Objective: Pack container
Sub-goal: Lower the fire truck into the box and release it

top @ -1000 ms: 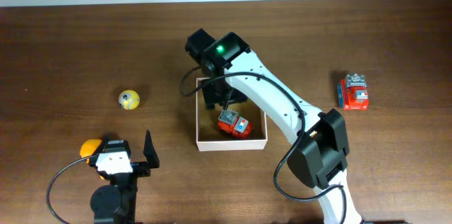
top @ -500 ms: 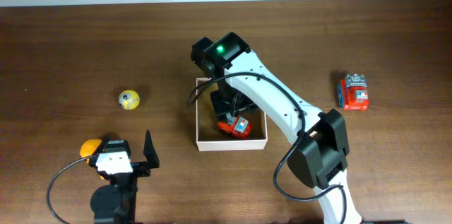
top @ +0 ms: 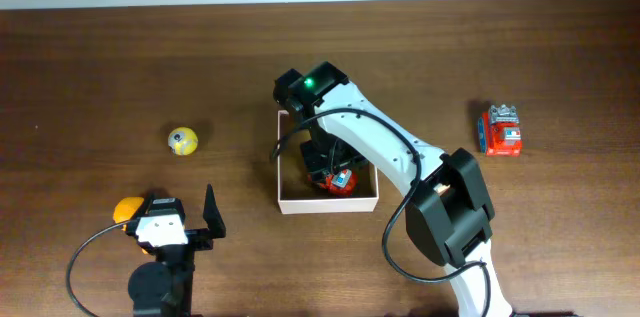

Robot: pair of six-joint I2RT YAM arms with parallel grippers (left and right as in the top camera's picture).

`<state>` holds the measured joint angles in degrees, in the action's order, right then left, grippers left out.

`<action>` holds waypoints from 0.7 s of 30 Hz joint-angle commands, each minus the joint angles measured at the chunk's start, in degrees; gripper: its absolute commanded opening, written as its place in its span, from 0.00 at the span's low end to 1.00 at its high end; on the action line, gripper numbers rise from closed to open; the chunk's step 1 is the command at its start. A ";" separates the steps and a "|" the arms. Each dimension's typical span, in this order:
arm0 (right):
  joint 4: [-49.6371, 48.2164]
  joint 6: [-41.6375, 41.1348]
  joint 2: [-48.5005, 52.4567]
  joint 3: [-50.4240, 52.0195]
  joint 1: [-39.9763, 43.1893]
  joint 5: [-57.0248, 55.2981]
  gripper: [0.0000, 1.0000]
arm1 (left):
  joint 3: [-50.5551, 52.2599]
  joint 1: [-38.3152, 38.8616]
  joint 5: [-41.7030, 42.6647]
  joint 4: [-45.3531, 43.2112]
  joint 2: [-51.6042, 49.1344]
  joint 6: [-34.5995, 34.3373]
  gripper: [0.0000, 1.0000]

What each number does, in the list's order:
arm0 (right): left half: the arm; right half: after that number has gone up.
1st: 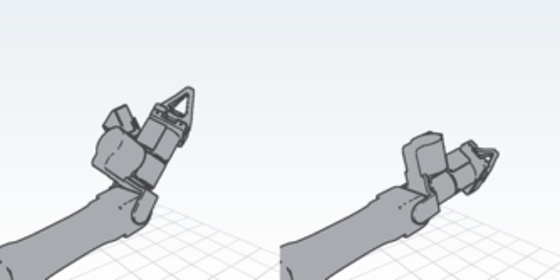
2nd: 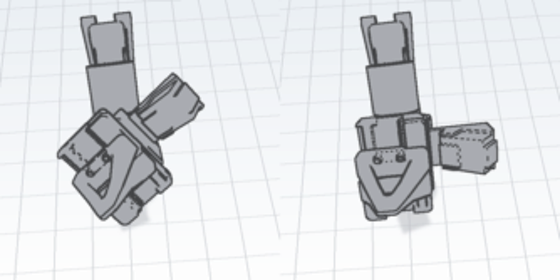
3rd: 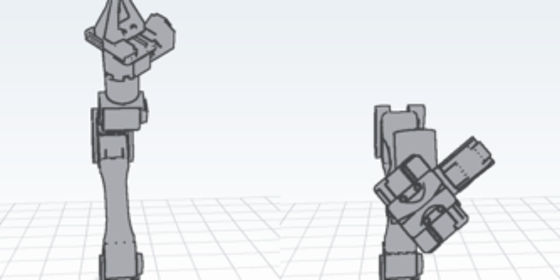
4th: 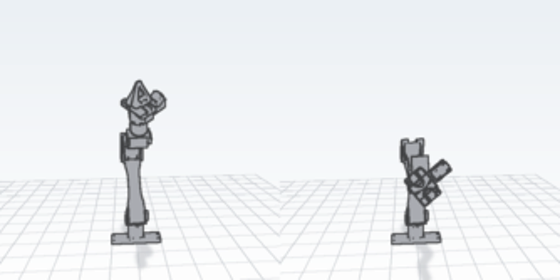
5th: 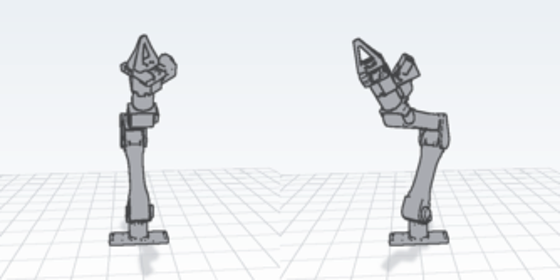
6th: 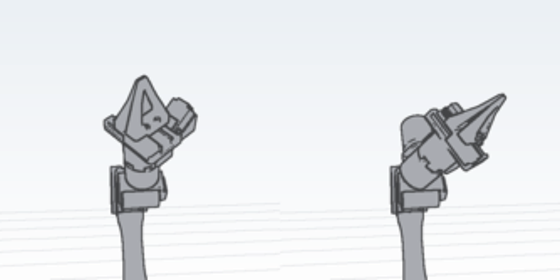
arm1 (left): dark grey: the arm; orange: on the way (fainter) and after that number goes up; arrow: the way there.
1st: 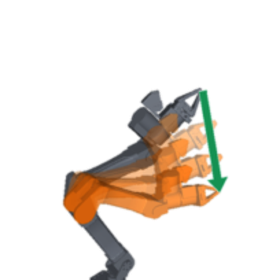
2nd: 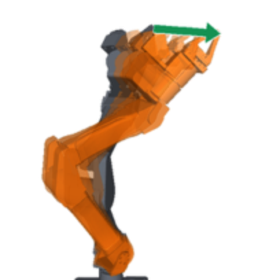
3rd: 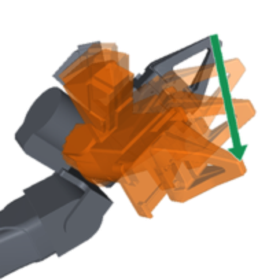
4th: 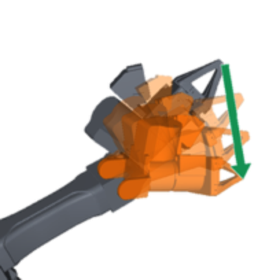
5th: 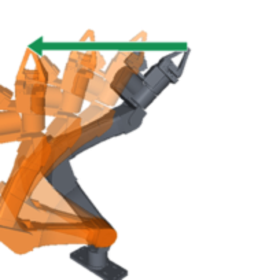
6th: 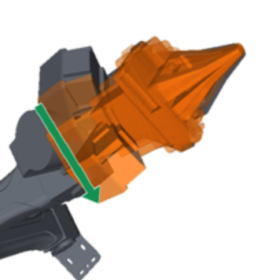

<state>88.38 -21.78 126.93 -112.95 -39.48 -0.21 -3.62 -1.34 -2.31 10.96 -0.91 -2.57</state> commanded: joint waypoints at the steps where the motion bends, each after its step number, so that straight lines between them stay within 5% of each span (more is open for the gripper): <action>1: -2.01 1.05 -0.17 0.42 -0.20 -0.74 0.61 | 0.46 0.17 0.66 -0.22 0.28 1.09 0.99; 21: -14.75 3.15 -0.13 3.26 -0.20 -1.66 0.61 | 0.46 0.17 0.66 -0.22 0.28 1.09 0.99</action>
<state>74.85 -18.98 126.93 -110.21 -39.48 -0.62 -3.62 -1.34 -2.31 10.96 -0.91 -2.57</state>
